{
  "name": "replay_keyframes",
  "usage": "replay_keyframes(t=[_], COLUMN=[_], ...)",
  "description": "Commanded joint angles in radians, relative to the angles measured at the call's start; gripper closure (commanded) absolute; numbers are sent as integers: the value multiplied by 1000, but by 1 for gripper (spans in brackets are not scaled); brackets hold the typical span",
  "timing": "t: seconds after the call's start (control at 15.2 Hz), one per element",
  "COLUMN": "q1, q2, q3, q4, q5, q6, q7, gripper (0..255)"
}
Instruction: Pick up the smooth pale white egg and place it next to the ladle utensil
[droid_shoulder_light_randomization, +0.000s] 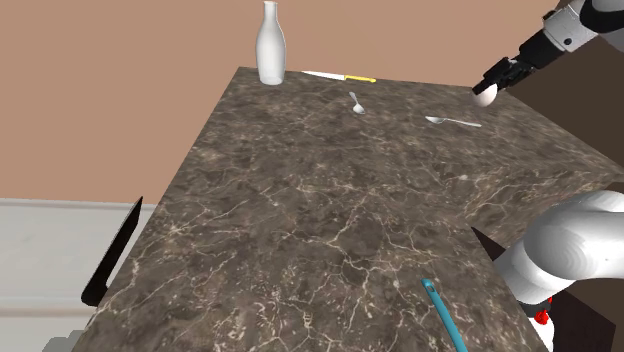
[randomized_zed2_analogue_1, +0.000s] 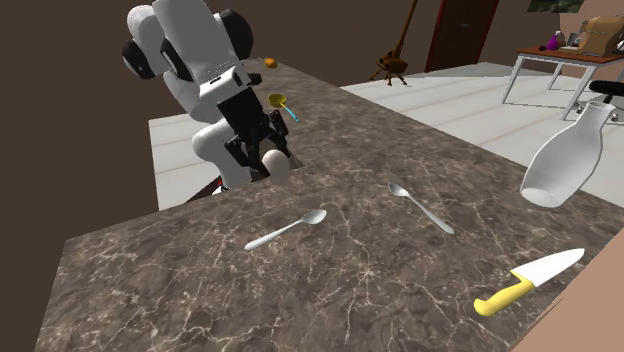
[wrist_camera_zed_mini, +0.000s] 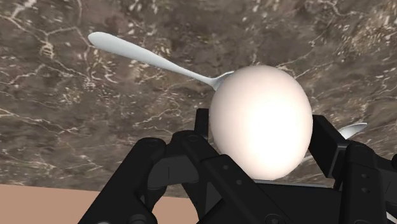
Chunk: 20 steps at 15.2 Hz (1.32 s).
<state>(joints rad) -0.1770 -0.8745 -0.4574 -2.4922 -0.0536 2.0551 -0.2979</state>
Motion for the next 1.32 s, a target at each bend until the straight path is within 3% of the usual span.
replay_keyframes(t=[0.0,0.59,1.25], q1=[3,18,-7], q2=[1,24,-239], q3=[7,28,281], q4=[29,149,-33], q5=[4,18,94], q6=[-27,-123,-199], q7=[6,25,234], gripper=[255,255,255])
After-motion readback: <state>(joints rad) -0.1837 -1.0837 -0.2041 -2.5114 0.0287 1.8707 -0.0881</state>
